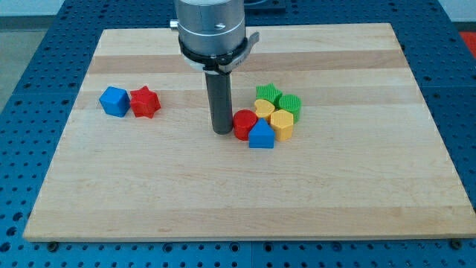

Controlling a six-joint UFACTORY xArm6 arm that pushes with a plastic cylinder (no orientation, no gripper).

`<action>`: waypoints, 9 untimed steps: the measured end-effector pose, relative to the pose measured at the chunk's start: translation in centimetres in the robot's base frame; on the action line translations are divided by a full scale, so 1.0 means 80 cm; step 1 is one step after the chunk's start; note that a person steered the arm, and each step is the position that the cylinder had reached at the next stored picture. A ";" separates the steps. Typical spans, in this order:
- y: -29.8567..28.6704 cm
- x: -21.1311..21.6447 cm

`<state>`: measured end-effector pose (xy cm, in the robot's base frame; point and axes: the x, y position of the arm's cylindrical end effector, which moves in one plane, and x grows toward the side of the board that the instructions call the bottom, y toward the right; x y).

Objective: Push the red star to the top left of the red circle

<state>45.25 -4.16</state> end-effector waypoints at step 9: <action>-0.314 -0.060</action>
<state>40.43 -29.30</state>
